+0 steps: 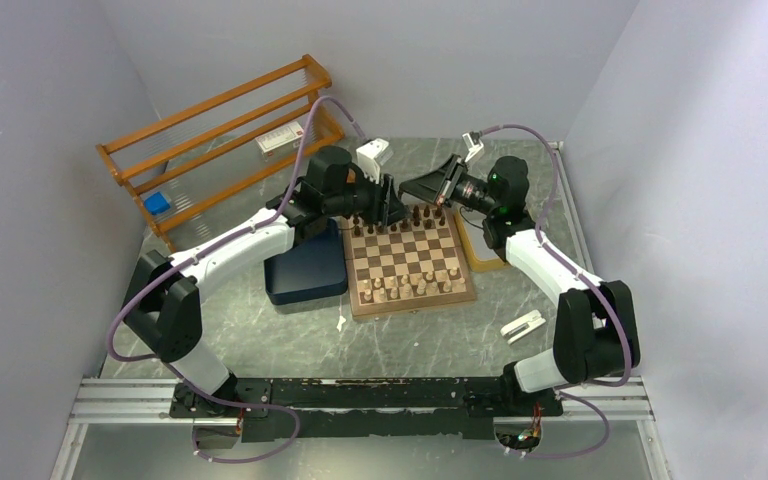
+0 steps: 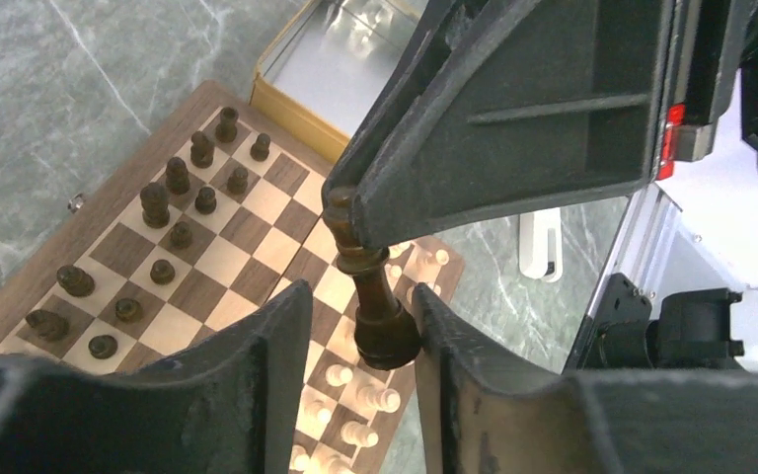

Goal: Set up the chess pieces on the board
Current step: Place the chess piece on the chessboard.

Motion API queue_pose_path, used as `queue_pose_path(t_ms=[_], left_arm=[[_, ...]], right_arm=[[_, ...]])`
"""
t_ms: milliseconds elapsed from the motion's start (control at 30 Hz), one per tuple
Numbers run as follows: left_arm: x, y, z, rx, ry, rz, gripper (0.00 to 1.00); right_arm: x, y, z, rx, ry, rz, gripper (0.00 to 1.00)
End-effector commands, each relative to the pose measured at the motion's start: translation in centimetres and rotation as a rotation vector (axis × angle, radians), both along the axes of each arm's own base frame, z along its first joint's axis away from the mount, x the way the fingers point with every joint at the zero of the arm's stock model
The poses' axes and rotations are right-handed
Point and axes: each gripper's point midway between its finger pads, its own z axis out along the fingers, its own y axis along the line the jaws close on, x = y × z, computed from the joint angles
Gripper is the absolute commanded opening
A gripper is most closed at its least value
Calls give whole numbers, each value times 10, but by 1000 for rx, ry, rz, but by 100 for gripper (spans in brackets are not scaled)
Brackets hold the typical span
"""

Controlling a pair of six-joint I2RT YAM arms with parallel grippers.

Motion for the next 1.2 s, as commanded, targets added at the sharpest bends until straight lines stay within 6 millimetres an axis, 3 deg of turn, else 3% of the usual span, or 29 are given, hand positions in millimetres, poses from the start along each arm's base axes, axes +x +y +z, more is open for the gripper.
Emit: queue_pose_path(t_ms=[0, 233, 500, 700, 933, 1000, 1167], left_arm=[[4, 6, 2, 52, -50, -14, 40], [0, 12, -6, 123, -108, -61, 28], [-4, 16, -15, 156, -119, -86, 30], [-4, 22, -27, 199, -62, -60, 59], [-11, 44, -48, 267, 14, 22, 78], [-12, 56, -49, 283, 21, 57, 97], [-15, 98, -42, 354, 19, 175, 98]], right_arm=[[-15, 3, -7, -35, -29, 73, 0], [-27, 1, -14, -77, -63, 114, 0], [-29, 1, -15, -91, -82, 125, 0], [-15, -5, -13, -99, -119, 29, 0], [27, -22, -13, -221, -241, -183, 0], [39, -24, -19, -291, -283, -226, 0], [59, -20, -35, -481, -429, -321, 0]])
